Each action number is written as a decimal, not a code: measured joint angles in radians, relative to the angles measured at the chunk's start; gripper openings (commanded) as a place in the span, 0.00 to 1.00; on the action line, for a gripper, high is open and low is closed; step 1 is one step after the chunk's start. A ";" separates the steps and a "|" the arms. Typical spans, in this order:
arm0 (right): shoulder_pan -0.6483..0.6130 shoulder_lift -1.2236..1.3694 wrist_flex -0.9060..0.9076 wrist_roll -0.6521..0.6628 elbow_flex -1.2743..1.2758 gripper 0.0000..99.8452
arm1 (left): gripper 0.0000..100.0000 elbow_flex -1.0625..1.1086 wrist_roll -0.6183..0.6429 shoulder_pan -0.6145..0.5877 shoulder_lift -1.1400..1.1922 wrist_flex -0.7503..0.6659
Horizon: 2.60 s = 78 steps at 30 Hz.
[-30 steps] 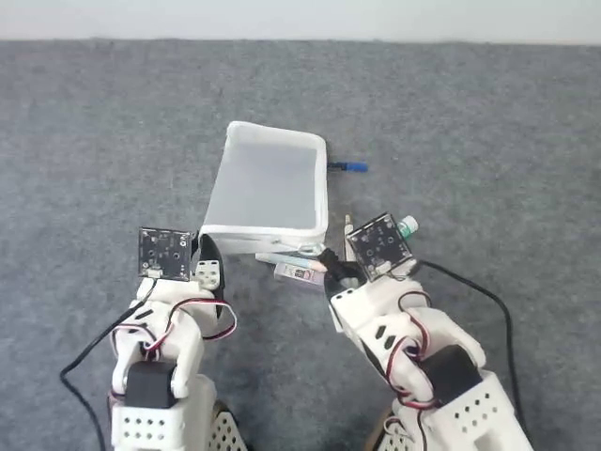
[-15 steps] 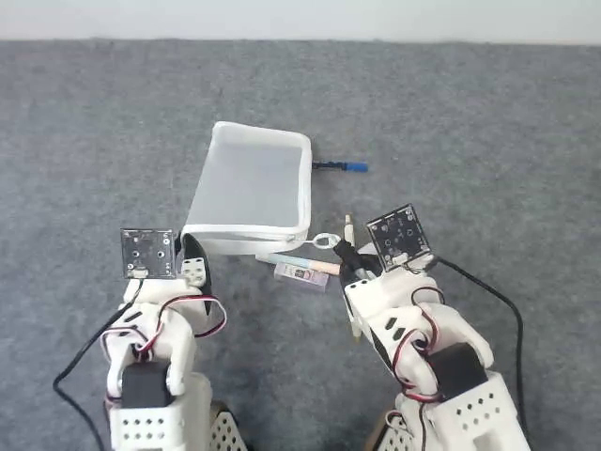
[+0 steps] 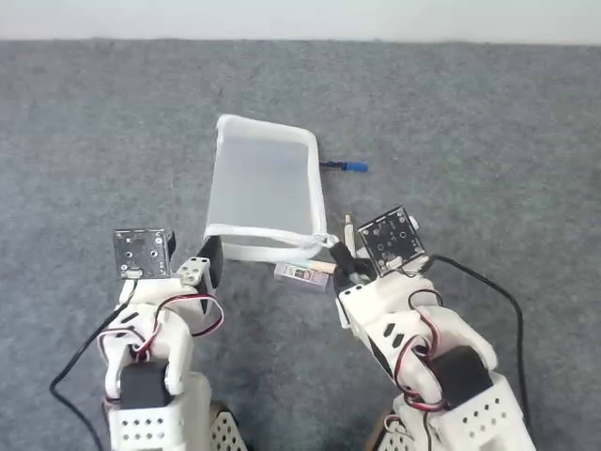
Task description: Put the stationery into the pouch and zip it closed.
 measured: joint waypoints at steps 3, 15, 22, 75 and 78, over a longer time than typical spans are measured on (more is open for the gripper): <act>-0.005 0.000 0.029 0.000 -0.038 0.01 | 0.23 0.000 0.006 -0.002 0.000 0.000; -0.103 0.002 0.199 0.026 -0.218 0.01 | 0.23 0.038 -0.003 0.060 0.000 -0.037; -0.121 -0.008 0.207 0.083 -0.238 0.01 | 0.23 0.038 -0.005 0.060 0.000 -0.038; 0.190 0.292 0.071 -0.120 -0.275 0.19 | 0.01 -0.018 -0.094 -0.020 0.000 0.072; 0.222 0.377 0.029 -0.164 -0.275 0.19 | 0.01 -0.018 -0.094 -0.020 0.000 0.072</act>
